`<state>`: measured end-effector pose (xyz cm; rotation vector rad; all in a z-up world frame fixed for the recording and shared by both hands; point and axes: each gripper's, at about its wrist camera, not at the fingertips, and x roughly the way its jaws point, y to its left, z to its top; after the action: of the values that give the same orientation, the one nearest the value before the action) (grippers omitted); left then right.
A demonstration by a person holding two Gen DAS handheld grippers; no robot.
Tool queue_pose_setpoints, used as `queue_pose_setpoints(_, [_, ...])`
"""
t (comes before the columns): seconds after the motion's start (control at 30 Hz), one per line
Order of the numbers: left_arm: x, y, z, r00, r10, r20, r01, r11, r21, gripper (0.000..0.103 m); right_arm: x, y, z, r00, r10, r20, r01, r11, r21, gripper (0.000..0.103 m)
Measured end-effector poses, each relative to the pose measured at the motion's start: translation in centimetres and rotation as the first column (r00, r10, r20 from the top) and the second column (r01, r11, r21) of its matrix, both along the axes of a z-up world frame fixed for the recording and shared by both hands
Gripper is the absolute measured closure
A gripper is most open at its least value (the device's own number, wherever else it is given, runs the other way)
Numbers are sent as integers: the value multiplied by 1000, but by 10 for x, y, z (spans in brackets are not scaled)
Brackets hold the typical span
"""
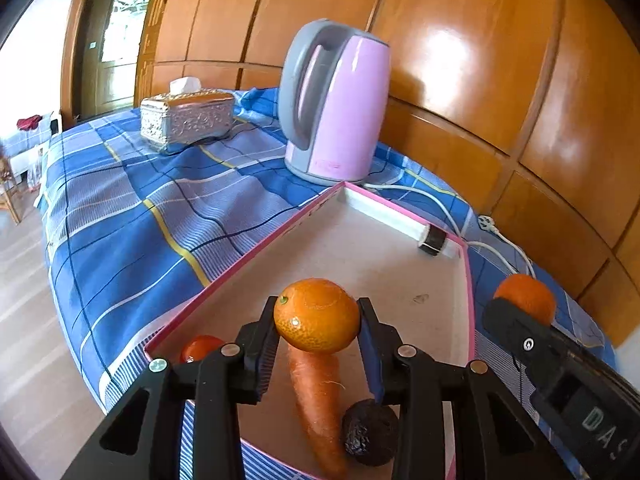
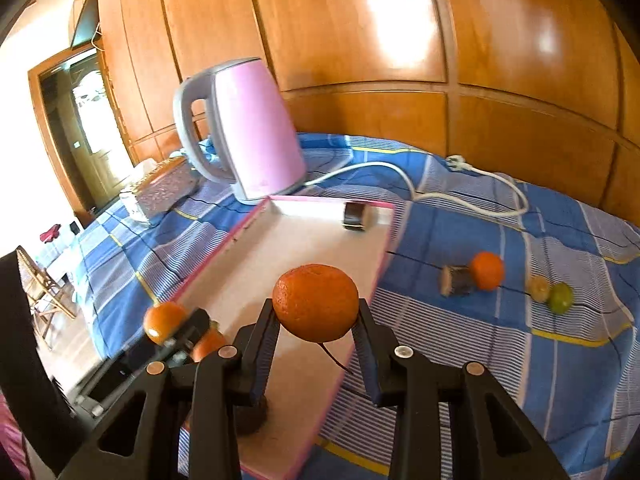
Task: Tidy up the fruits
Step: 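Carry both oranges over the pink tray with left and right tools, then open left and right tools to drop the oranges into the tray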
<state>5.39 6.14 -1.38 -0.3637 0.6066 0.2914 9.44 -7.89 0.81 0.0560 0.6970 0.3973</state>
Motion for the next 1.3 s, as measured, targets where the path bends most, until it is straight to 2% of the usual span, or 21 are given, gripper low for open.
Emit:
queue_pose_setpoints(0.17, [2, 2, -2, 1000, 22, -11, -22, 1000, 2, 65, 5, 7, -5, 999, 19, -25, -19, 1000, 12, 63])
queue_pose_setpoints(0.33, [1, 1, -2, 999, 31, -8, -31, 1000, -3, 53, 8, 9, -7, 998, 42, -46, -40, 999, 33, 61])
queue_pose_setpoints(0.43, [1, 6, -3, 999, 50, -14, -51, 999, -17, 51, 9, 13, -5, 998, 56, -36, -55, 998, 30, 59])
queue_pose_setpoints(0.53, [2, 7, -5, 998, 55, -20, -56, 998, -26, 48, 9, 15, -4, 998, 62, -34, -61, 998, 31, 52])
queue_pose_setpoints(0.6, [2, 6, -5, 998, 52, -21, -52, 999, -17, 47, 7, 13, -4, 998, 57, -24, -56, 998, 24, 52])
queue_pose_setpoints(1.0, [-1, -2, -1, 1000, 24, 2, -24, 1000, 6, 40, -4, -39, -11, 995, -93, -48, 95, 994, 47, 50])
queue_pose_setpoints(1.3, [-1, -22, 2, 996, -87, 20, 86, 994, 60, 40, -9, -78, -22, 980, -189, -67, 191, 981, 20, 50])
